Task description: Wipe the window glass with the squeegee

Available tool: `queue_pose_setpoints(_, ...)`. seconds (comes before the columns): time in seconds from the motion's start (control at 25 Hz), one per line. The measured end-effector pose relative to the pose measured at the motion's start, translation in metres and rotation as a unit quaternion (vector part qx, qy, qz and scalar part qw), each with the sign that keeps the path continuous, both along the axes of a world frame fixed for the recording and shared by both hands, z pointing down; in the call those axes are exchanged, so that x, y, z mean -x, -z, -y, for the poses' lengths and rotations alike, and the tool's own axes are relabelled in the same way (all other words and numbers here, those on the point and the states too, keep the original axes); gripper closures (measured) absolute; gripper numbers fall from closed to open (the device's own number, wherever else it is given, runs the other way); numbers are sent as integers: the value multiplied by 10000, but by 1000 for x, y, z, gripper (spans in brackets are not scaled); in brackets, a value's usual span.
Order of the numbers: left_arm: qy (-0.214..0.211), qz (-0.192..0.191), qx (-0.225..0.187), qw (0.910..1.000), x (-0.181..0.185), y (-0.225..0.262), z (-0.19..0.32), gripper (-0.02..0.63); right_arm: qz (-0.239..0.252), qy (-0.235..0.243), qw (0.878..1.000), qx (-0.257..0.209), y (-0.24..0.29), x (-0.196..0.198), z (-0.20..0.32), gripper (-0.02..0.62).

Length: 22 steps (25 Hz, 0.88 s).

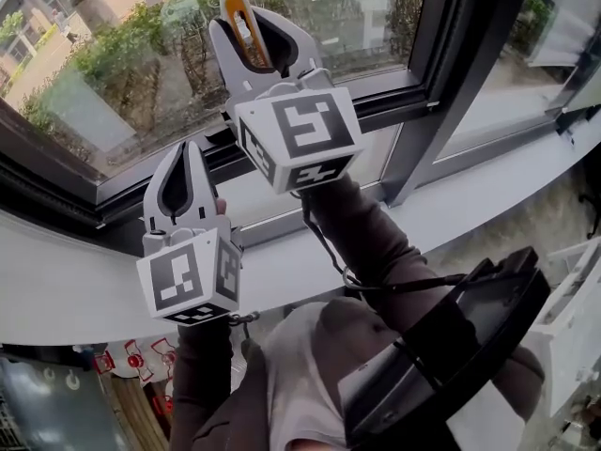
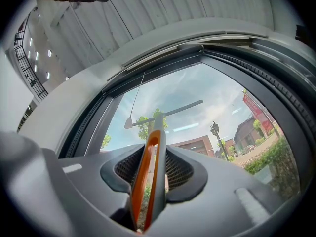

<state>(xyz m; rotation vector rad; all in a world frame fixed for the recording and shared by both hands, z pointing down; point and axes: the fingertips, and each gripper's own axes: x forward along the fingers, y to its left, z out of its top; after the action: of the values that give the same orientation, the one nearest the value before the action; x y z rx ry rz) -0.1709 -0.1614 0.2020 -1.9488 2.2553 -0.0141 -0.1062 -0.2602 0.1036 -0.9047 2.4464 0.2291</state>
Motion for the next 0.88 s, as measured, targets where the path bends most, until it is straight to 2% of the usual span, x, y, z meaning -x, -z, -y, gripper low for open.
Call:
queue_pose_setpoints(0.72,-61,60,-56,9999,-8,4,6,604,-139,10,9999,-15,-4,4,4,479)
queue_pose_setpoints(0.88,-99,39,58,9999,-9,-9,3,604,-191,20,9997,132,-21,4,2,479)
